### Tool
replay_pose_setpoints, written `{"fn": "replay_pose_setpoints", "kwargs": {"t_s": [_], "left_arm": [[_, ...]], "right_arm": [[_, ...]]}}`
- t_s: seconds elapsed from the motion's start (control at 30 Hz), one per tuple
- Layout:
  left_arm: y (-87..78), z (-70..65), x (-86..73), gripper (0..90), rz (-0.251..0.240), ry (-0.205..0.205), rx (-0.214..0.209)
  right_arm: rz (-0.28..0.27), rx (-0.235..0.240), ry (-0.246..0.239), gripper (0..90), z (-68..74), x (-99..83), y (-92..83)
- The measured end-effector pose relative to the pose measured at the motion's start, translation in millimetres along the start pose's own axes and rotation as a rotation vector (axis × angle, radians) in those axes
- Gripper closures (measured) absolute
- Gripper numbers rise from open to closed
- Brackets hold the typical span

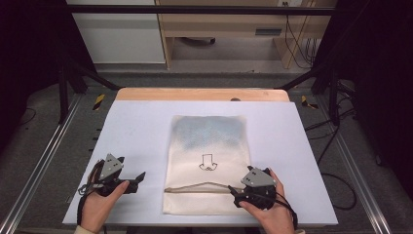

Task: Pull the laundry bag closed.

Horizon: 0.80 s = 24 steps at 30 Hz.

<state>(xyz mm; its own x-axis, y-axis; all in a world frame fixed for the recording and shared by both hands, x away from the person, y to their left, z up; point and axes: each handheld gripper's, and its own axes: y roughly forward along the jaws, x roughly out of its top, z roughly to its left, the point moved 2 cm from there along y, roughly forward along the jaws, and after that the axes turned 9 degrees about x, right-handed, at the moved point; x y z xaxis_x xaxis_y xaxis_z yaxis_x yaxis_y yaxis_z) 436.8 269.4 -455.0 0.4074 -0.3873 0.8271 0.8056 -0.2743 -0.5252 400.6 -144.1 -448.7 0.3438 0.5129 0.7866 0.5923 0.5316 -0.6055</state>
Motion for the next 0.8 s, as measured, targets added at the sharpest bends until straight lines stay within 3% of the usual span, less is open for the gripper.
{"fn": "replay_pose_setpoints", "kwargs": {"t_s": [0.2, 0.3, 0.37, 0.57, 0.8], "left_arm": [[1.2, 0.4, -1.9, 7.4, 0.014, 0.011, 0.005], [-0.1, 1.5, -1.6, 7.8, 0.012, 0.013, -0.001], [-0.6, 2.8, -1.7, 7.8, 0.012, 0.020, -0.006], [-1.8, 5.8, -1.3, 7.9, 0.005, 0.008, -0.005], [-1.8, 6.4, -2.9, 8.7, 0.006, -0.001, 0.011]], "right_arm": [[0.028, 0.077, -0.058, 22.0, 18.7, 17.8, 6.7], [0.072, 0.108, -0.092, 23.6, 29.7, 27.2, 13.7], [0.095, 0.153, -0.111, 25.5, 37.2, 34.6, 20.5], [0.149, 0.194, -0.170, 29.8, 47.8, 56.2, 43.5], [0.183, 0.265, -0.227, 41.2, 59.6, 79.7, 63.7]]}}
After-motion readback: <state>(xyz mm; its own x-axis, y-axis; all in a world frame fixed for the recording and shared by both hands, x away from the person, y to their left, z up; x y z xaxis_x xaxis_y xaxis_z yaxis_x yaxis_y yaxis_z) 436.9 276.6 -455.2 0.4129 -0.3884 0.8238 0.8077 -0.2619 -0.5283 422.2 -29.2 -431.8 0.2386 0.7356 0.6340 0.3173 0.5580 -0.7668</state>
